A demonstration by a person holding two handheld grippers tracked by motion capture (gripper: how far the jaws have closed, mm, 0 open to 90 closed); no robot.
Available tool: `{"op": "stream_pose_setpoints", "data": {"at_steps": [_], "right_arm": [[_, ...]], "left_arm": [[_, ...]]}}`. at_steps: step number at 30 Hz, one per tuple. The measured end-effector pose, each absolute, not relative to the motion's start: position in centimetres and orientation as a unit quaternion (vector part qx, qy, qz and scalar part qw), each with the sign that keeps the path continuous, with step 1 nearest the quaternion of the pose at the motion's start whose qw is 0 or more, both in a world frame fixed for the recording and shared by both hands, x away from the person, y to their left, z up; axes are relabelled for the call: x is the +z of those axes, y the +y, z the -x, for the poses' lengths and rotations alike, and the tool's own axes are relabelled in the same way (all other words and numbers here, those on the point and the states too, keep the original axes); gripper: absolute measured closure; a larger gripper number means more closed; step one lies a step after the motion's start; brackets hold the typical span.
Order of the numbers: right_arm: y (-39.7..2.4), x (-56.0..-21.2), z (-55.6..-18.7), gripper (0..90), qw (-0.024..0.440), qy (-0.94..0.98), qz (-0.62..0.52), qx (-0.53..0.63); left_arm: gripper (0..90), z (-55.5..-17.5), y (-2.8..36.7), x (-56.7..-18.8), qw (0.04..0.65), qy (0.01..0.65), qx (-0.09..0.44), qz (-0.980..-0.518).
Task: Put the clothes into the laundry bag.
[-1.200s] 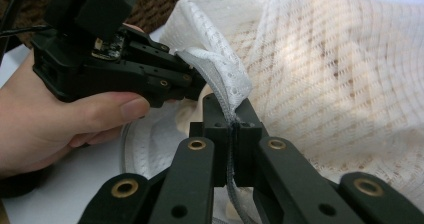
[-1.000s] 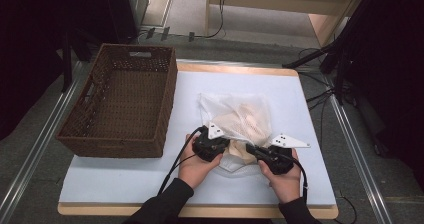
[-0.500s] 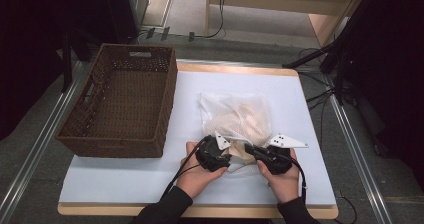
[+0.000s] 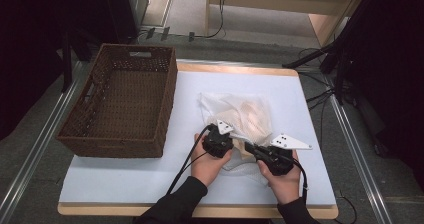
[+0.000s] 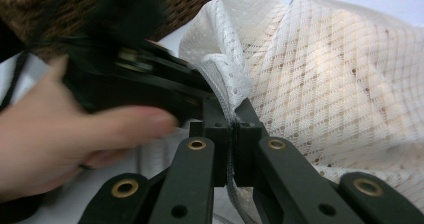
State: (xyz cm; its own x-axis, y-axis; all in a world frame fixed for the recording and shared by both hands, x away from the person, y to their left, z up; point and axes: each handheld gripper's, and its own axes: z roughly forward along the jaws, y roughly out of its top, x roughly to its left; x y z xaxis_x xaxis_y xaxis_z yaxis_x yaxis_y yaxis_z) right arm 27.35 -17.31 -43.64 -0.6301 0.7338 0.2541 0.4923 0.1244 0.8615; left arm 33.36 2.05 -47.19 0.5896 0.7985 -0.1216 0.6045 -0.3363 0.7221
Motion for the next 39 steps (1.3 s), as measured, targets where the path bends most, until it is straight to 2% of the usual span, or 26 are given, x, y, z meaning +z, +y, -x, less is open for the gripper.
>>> {"op": "stream_pose_setpoints", "data": {"at_steps": [4, 10, 13, 16, 18, 20, 22, 24, 28, 31, 33, 35, 39], "right_arm": [[-16.8, -44.3, -27.3, 88.4, 0.118, 0.754, -0.414, 0.496], [-17.8, -45.0, -28.0, 88.4, 0.109, 0.746, -0.435, 0.493], [-17.6, -45.0, -28.1, 88.4, 0.11, 0.749, -0.432, 0.49], [-17.5, -45.1, -28.1, 88.4, 0.11, 0.749, -0.434, 0.489], [-17.5, -45.1, -28.1, 88.4, 0.114, 0.747, -0.436, 0.489], [-17.5, -45.1, -28.0, 88.4, 0.114, 0.746, -0.436, 0.49], [-17.4, -45.0, -27.9, 88.4, 0.112, 0.746, -0.434, 0.493], [-17.3, -44.7, -27.7, 88.4, 0.112, 0.745, -0.429, 0.499], [-17.6, -43.9, -27.0, 88.3, 0.123, 0.737, -0.423, 0.513], [-17.8, -44.1, -26.6, 88.3, 0.117, 0.739, -0.425, 0.51], [-17.6, -44.9, -26.4, 88.4, 0.106, 0.748, -0.429, 0.496], [-17.4, -45.8, -26.5, 88.4, 0.103, 0.759, -0.431, 0.478], [-17.8, -46.2, -26.8, 88.3, 0.102, 0.754, -0.437, 0.479]], "left_arm": [[77.3, -32.7, 2.5, -46.4, 0.378, 0.416, 0.125, -0.818], [60.0, -31.2, 5.5, -44.9, 0.409, 0.397, 0.092, -0.817], [50.3, -30.2, 5.3, -44.2, 0.414, 0.369, 0.087, -0.827], [44.6, -30.1, 3.9, -44.4, 0.413, 0.361, 0.08, -0.832], [48.3, -30.8, 3.1, -45.0, 0.398, 0.374, 0.077, -0.834], [65.4, -31.6, 2.2, -46.2, 0.363, 0.393, 0.078, -0.841], [82.1, -32.1, 1.6, -47.0, 0.356, 0.402, 0.076, -0.84], [86.1, -32.2, 1.0, -46.8, 0.36, 0.404, 0.09, -0.836], [86.5, -32.6, 1.2, -46.1, 0.397, 0.429, 0.135, -0.8], [85.9, -33.2, 0.8, -47.4, 0.37, 0.423, 0.14, -0.815], [84.2, -32.9, 1.0, -47.5, 0.374, 0.416, 0.137, -0.818], [75.4, -32.3, 1.4, -46.9, 0.383, 0.397, 0.122, -0.825], [60.1, -29.9, 3.9, -45.2, 0.404, 0.358, 0.138, -0.83]]}}
